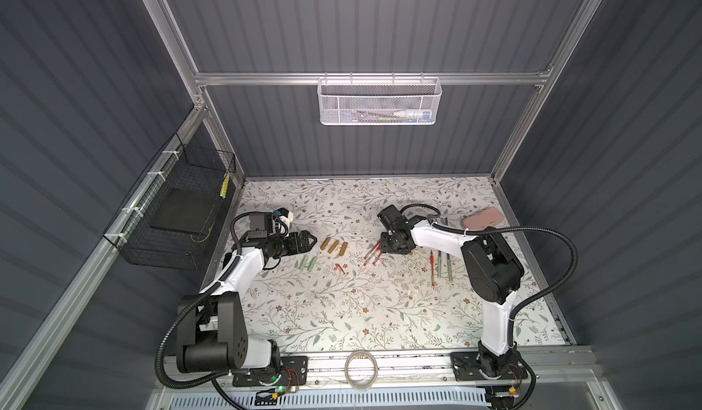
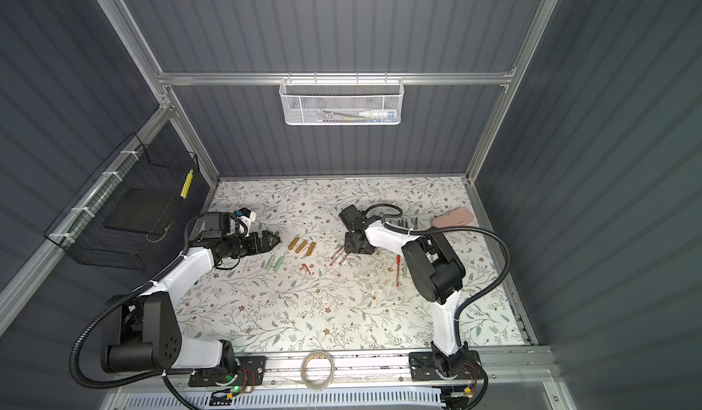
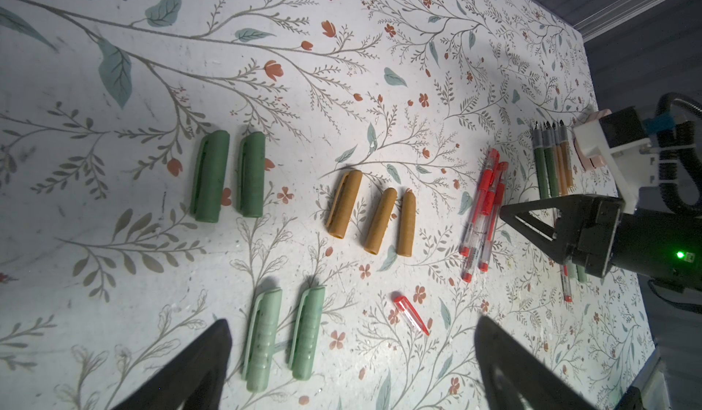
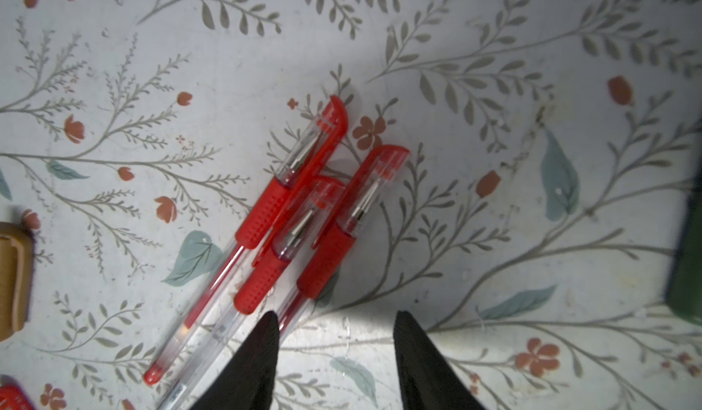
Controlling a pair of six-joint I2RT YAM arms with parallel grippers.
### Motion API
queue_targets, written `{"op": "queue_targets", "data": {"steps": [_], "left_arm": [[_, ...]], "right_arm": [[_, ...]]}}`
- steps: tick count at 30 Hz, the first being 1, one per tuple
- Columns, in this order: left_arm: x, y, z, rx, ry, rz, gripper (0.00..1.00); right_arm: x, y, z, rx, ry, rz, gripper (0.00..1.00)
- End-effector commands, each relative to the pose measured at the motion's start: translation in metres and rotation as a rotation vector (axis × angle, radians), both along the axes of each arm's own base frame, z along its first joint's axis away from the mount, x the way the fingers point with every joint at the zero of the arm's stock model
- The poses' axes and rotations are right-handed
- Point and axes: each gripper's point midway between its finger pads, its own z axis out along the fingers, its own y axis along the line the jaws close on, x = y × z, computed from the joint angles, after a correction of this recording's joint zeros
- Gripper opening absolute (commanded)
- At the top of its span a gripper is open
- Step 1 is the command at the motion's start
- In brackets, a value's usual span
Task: Remove pen caps from pens
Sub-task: Pick up the pen from the center of the table.
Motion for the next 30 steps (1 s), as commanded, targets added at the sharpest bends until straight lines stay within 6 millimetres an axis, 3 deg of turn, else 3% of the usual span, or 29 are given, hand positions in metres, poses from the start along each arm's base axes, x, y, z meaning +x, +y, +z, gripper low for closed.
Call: {"op": "queue_targets", "data": {"steps": [1, 10, 14, 23, 30], "left_arm": [[-0.004, 0.0, 0.001, -0.017, 0.003, 0.004, 1.0], [-0.003, 0.001, 0.001, -0.016, 0.001, 0.009, 1.0], [-0.003, 0.001, 0.002, -0.016, 0.002, 0.009, 1.0], [-0.001, 0.002, 0.002, -0.018, 0.009, 0.016, 1.0], [-0.001, 0.003, 0.0, -0.019, 0.009, 0.018, 1.0]], "right_arm": [[0.0, -0.001, -0.003, -0.031, 0.01, 0.006, 0.52], [0.001, -0.004, -0.016, -0.072, 0.031, 0.014, 0.52], [-0.005, -0.009, -0.018, -0.091, 0.052, 0.02, 0.46], [-0.036, -0.026, -0.028, -0.107, 0.109, 0.027, 0.29], [-0.065, -0.041, -0.036, -0.103, 0.148, 0.016, 0.21]]}}
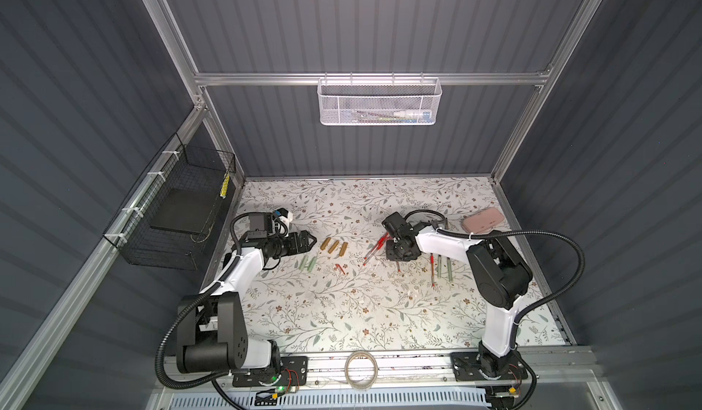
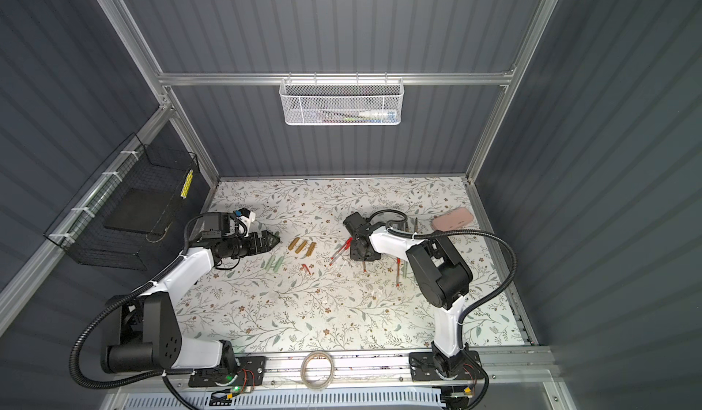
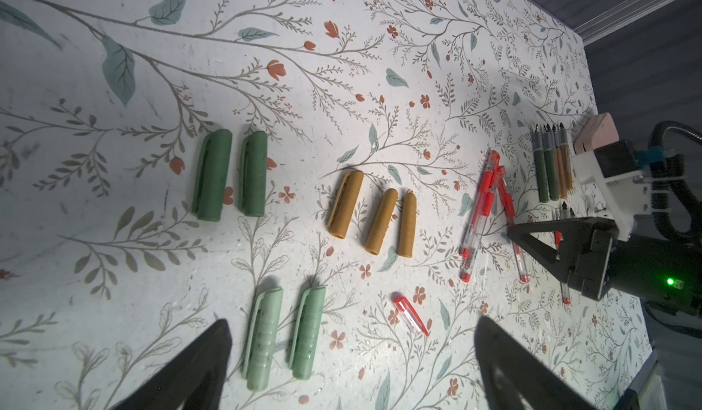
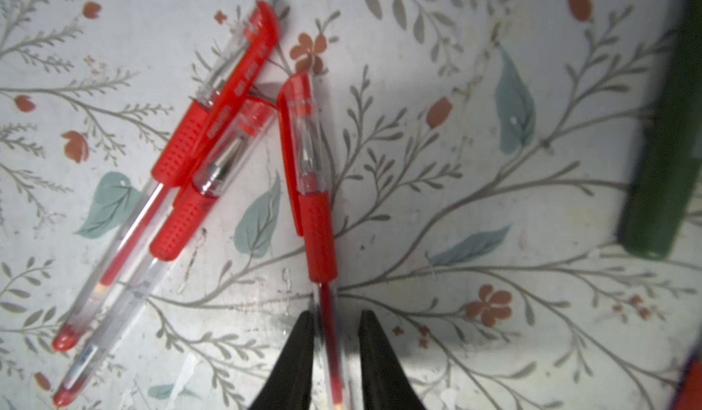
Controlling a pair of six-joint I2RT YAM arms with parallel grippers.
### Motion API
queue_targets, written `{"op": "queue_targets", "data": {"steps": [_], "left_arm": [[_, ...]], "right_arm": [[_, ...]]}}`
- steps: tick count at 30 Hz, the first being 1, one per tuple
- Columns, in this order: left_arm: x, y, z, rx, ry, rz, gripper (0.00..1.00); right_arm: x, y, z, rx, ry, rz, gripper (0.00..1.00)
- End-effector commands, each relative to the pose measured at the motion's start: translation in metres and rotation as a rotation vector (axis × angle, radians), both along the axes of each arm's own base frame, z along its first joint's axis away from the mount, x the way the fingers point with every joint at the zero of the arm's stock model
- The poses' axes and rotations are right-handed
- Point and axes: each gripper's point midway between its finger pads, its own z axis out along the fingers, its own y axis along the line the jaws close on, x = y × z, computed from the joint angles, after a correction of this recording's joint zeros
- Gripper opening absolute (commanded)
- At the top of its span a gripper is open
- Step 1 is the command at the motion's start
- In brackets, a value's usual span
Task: Remove pen caps from pens
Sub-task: Pick up the pen from the center of the table, then open the pen cap on the pen.
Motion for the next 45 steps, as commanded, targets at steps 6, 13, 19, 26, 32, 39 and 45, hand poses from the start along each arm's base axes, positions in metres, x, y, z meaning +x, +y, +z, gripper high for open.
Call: {"op": "queue_targets", "data": {"steps": [6, 13, 19, 26, 32, 39, 45], "left_arm": [[0.001, 0.0, 0.003, -0.018, 0.003, 0.005, 1.0], [0.023, -0.025, 0.05, -0.119, -0.046, -0.121, 0.98], [0.05, -0.074, 0.09, -0.192, -0.134, -0.205, 0.96], [0.048, -0.134, 0.084, -0.319, -0.088, -0.299, 0.93], [0.034, -0.154, 0.071, -0.433, -0.046, -0.313, 0.89], [0.022, -0.17, 0.058, -0.461, -0.016, -0.331, 0.82], [0.015, -0.182, 0.055, -0.483, -0.009, -0.363, 0.75]], "right_arm": [[-0.035, -0.02, -0.02, -0.07, 0.103, 0.014, 0.06], [-0.032, -0.025, 0.005, -0.072, 0.04, 0.031, 0.01], [-0.029, -0.026, 0.045, -0.013, -0.076, 0.039, 0.0], [-0.033, -0.001, 0.087, 0.185, -0.197, 0.097, 0.0], [-0.04, 0.033, 0.11, 0.266, -0.287, 0.199, 0.0], [-0.042, 0.069, 0.132, 0.416, -0.359, 0.249, 0.0], [-0.04, 0.094, 0.136, 0.476, -0.363, 0.292, 0.0]]}}
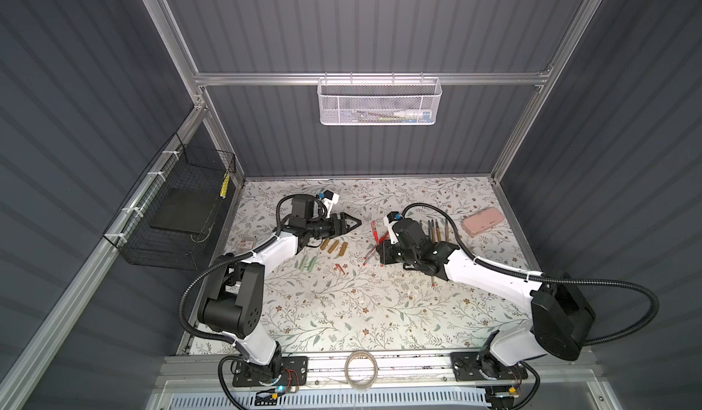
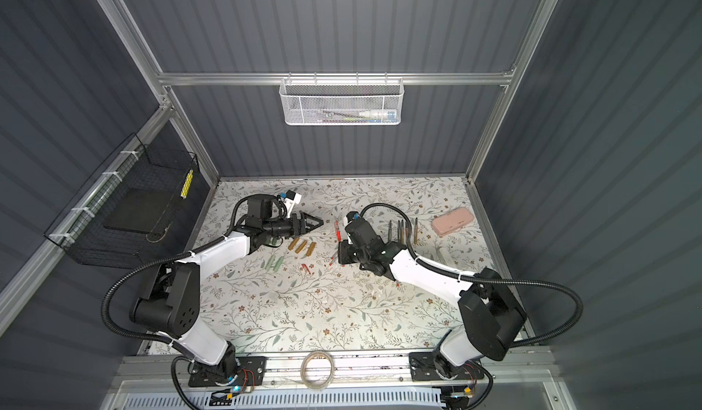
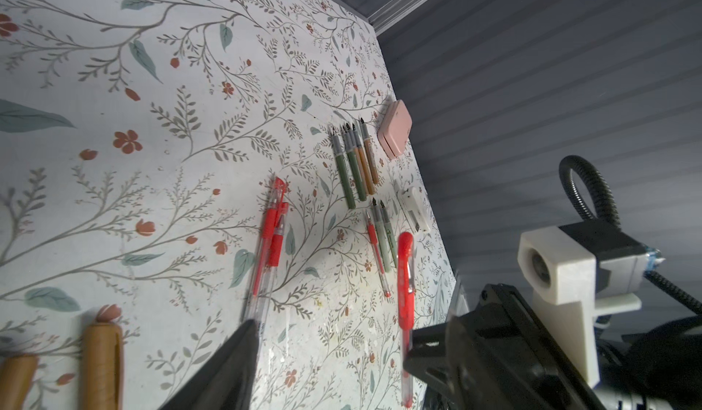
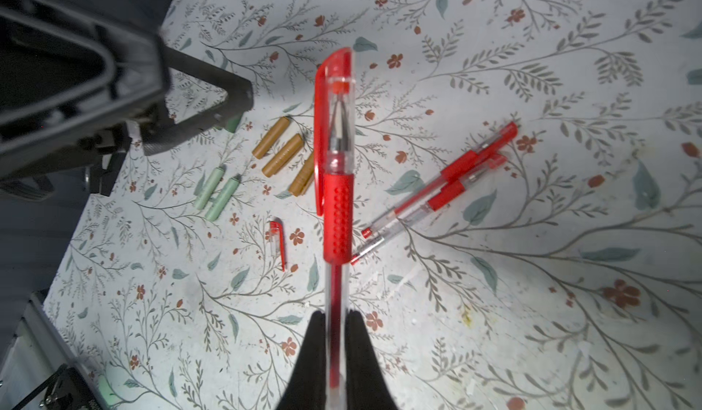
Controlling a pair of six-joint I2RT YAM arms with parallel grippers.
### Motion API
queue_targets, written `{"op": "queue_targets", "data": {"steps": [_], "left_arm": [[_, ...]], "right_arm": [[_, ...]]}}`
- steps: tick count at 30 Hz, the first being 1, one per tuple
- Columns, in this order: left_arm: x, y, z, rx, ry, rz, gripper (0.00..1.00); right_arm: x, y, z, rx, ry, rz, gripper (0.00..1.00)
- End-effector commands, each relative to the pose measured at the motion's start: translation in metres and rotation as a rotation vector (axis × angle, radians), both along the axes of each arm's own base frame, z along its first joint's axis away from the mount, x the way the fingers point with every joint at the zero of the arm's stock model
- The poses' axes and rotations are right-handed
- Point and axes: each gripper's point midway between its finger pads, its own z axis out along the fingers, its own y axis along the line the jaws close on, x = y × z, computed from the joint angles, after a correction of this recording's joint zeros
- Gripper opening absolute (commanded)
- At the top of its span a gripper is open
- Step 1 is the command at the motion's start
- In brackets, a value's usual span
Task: Remove pen caps from pens
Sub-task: Open the pen cap on the pen.
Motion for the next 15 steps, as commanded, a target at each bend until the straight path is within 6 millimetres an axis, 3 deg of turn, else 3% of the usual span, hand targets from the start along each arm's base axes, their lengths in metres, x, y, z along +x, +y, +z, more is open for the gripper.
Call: {"op": "queue_targets", "data": {"steps": [1, 6, 11, 15], "left_arm": [[-0.004, -0.008, -0.002, -0.044, 0.004, -0.033, 0.74], [-0.009, -0.014, 0.008, -0.11, -0.019, -0.065, 0.7], [-0.01, -0.014, 0.0, -0.106, -0.004, -0.059, 0.66], [-0.008, -0.017, 0.004, -0.128, -0.004, -0.063, 0.58]], "right_arm": [[0.003, 0.02, 0.007, 0.062, -0.006, 0.036, 0.0], [0.003, 0.037, 0.01, 0.154, 0.008, 0.06, 0.0], [0.001, 0.049, 0.013, 0.205, 0.026, 0.086, 0.0], [0.001, 0.054, 0.012, 0.22, 0.035, 0.098, 0.0]]}}
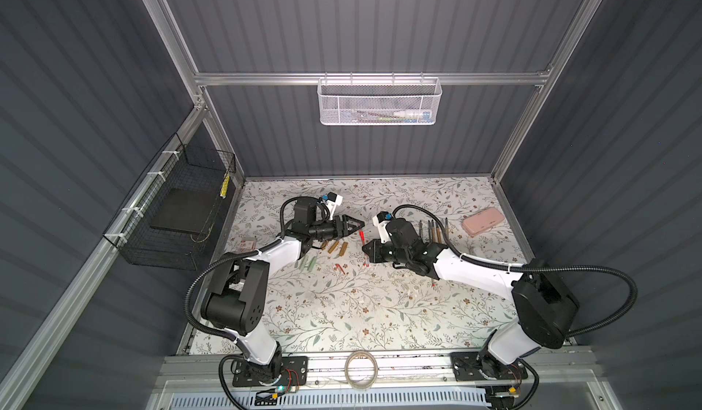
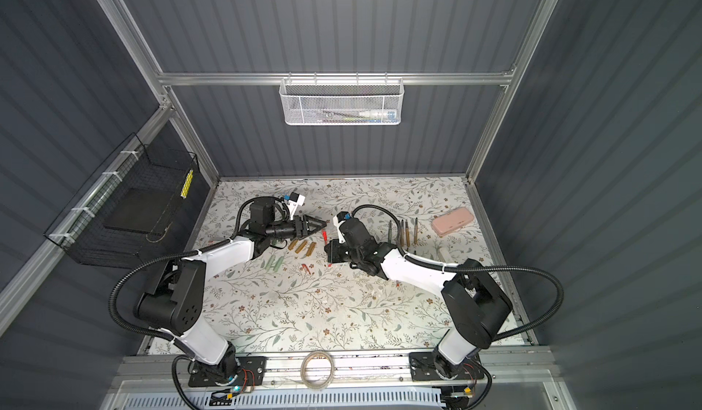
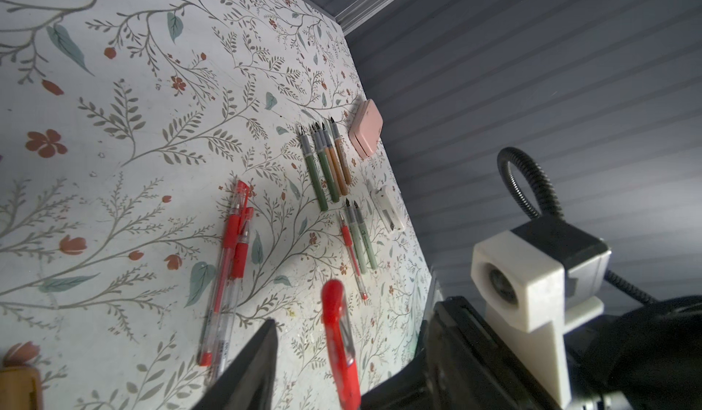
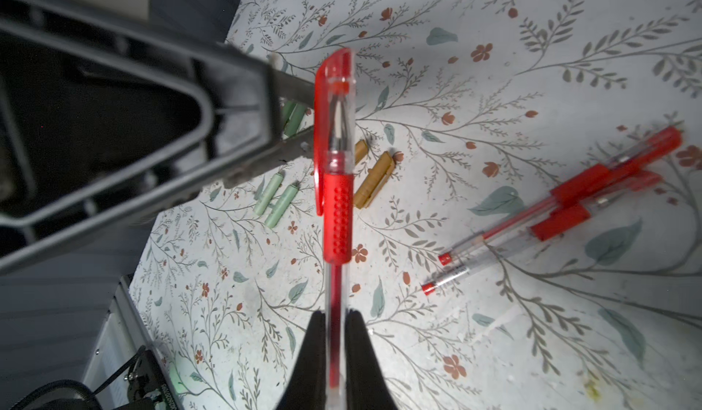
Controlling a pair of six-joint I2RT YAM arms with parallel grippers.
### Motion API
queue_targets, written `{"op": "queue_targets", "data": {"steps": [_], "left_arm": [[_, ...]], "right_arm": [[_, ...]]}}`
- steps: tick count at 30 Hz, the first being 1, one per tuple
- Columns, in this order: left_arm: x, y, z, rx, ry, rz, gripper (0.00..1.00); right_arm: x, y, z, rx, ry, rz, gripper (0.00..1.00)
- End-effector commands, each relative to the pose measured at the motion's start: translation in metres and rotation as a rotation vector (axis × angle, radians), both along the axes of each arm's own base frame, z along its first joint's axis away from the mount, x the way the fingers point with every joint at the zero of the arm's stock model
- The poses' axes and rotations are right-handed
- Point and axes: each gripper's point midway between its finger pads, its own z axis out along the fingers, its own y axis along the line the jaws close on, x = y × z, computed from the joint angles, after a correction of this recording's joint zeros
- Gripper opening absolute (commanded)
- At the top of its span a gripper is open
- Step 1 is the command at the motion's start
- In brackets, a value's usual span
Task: Remove pen caps from pens
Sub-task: Open the pen cap on the pen.
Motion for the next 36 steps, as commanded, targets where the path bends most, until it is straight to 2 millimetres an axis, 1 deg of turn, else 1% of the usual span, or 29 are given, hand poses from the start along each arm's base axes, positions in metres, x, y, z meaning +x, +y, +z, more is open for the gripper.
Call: {"op": "queue_targets", "data": {"steps": [1, 3, 8, 13, 17, 25, 26, 30, 33, 36], "left_arm": [[-0.002, -0.006, 0.004, -0.034, -0.003, -0.03, 0.56], [-0.002, -0.006, 0.006, -0.037, -0.007, -0.033, 0.51], [-0.002, -0.006, 0.008, -0.04, -0.017, -0.031, 0.37], [-0.001, -0.006, 0.007, -0.041, -0.018, -0.029, 0.29], [-0.001, -0.006, 0.011, -0.042, -0.022, -0.031, 0.19], [-0.001, -0.005, 0.009, -0.033, -0.022, -0.026, 0.05], [-0.001, -0.005, 0.008, -0.033, -0.02, -0.025, 0.04], [-0.001, -0.006, 0.01, -0.033, -0.016, -0.025, 0.01], [-0.001, -0.005, 0.01, -0.039, -0.015, -0.022, 0.0], [-0.001, -0.005, 0.009, -0.036, -0.008, -0.021, 0.0]], "right_arm": [[0.0, 0.013, 0.011, 0.059, -0.003, 0.029, 0.0], [-0.001, 0.015, 0.015, 0.081, -0.008, 0.033, 0.0], [-0.003, 0.017, 0.014, 0.082, -0.003, 0.044, 0.0], [-0.004, 0.019, 0.012, 0.088, 0.001, 0.054, 0.0], [-0.004, 0.019, 0.011, 0.087, 0.001, 0.051, 0.0], [-0.005, 0.017, 0.008, 0.075, -0.003, 0.052, 0.0], [-0.005, 0.017, 0.006, 0.072, 0.001, 0.053, 0.04], [-0.005, 0.019, 0.005, 0.071, 0.007, 0.056, 0.16], [-0.002, 0.022, -0.001, 0.061, 0.013, 0.059, 0.22], [0.0, 0.027, -0.001, 0.055, 0.023, 0.075, 0.24]]}}
